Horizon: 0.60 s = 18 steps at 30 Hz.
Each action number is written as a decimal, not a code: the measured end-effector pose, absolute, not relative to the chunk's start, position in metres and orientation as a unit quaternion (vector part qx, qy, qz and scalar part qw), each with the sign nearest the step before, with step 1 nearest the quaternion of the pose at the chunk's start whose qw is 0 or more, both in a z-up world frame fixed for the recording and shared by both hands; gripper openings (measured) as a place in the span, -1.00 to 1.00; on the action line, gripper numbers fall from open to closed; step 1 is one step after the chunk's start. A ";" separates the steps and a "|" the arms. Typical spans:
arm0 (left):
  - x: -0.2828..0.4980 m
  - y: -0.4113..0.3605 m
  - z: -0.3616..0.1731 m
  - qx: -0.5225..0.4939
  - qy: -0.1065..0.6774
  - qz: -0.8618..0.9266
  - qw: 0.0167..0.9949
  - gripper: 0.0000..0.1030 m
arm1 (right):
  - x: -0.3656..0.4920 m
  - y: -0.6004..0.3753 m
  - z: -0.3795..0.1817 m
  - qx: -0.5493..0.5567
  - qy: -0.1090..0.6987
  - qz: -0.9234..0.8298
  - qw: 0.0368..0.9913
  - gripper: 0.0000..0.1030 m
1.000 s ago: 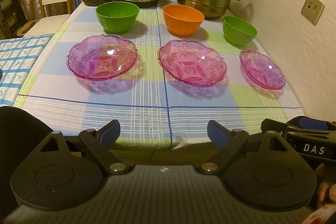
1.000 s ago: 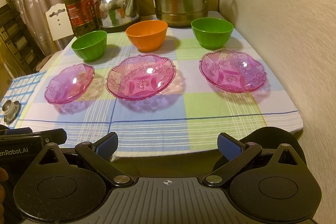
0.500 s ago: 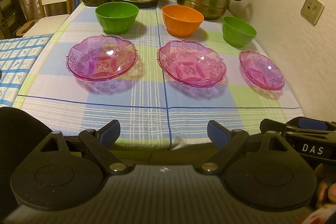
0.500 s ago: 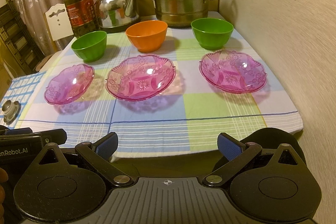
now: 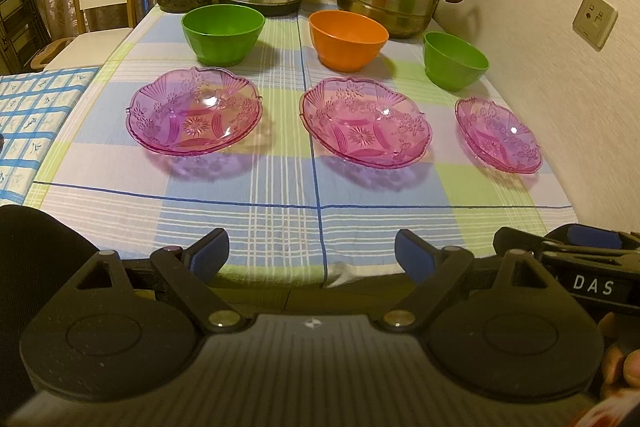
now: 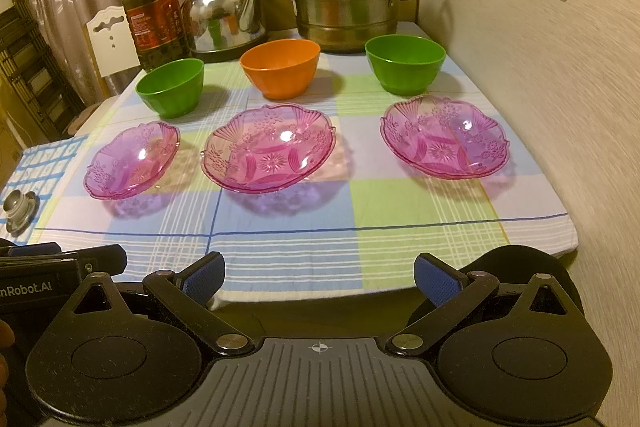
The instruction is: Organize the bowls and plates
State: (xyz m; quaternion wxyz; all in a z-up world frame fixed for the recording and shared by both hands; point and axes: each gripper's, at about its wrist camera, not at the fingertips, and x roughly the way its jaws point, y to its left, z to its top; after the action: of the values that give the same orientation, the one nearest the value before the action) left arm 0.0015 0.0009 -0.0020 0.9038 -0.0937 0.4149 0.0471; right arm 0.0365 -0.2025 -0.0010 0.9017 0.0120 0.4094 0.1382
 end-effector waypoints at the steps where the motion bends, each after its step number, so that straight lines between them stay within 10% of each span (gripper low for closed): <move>1: 0.002 0.001 -0.002 -0.094 0.414 0.048 0.904 0.73 | 0.036 -0.202 -0.001 0.012 0.409 0.139 0.902 0.96; 18: 0.025 0.075 0.007 -0.110 0.391 0.057 0.912 0.71 | 0.075 -0.155 -0.002 0.045 0.423 0.190 0.885 0.95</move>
State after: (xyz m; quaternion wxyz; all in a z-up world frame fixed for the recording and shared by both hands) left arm 0.0250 0.0754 0.0070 0.9117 -0.1102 0.3915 0.0575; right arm 0.0751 -0.1553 -0.0016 0.8851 0.0446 0.4226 0.1898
